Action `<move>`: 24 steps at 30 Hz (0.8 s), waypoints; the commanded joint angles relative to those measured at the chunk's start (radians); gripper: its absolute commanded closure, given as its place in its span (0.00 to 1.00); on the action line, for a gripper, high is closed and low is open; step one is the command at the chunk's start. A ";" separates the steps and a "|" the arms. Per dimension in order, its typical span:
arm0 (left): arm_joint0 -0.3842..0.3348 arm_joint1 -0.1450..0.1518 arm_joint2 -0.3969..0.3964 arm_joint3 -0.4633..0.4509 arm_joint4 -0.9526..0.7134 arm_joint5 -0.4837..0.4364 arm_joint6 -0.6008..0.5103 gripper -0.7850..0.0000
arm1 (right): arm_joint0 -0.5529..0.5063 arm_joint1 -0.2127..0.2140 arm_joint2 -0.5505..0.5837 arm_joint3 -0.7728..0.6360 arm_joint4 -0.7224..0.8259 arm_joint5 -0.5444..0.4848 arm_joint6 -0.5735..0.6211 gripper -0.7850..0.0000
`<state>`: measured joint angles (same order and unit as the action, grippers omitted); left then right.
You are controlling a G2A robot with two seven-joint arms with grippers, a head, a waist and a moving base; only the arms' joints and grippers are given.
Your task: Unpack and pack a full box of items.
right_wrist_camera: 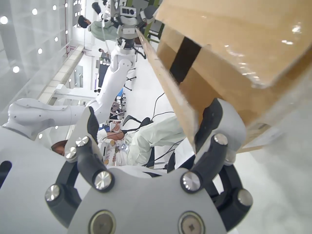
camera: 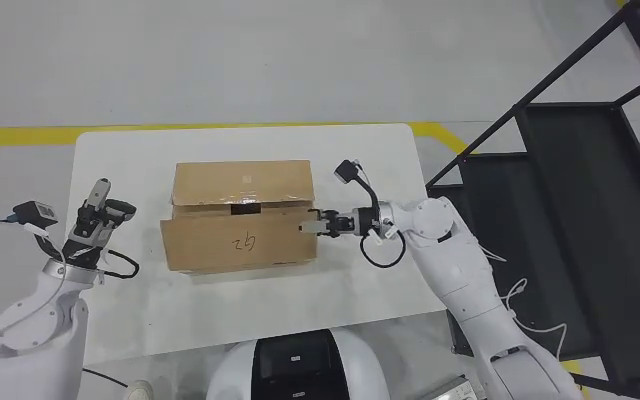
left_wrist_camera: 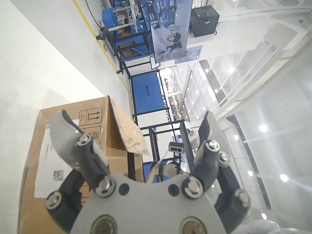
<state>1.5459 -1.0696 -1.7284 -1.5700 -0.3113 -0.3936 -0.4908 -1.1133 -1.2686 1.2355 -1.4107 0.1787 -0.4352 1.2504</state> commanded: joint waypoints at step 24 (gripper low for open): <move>-0.022 -0.005 0.029 -0.003 -0.036 -0.008 -0.103 0.00 | -0.001 0.036 -0.349 -0.137 -0.332 0.127 0.093 0.00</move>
<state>1.5274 -1.0749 -1.7037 -1.5744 -0.3377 -0.3982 -0.5671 -1.1204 -1.2321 0.8944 -1.5483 -0.1302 -0.3182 1.3525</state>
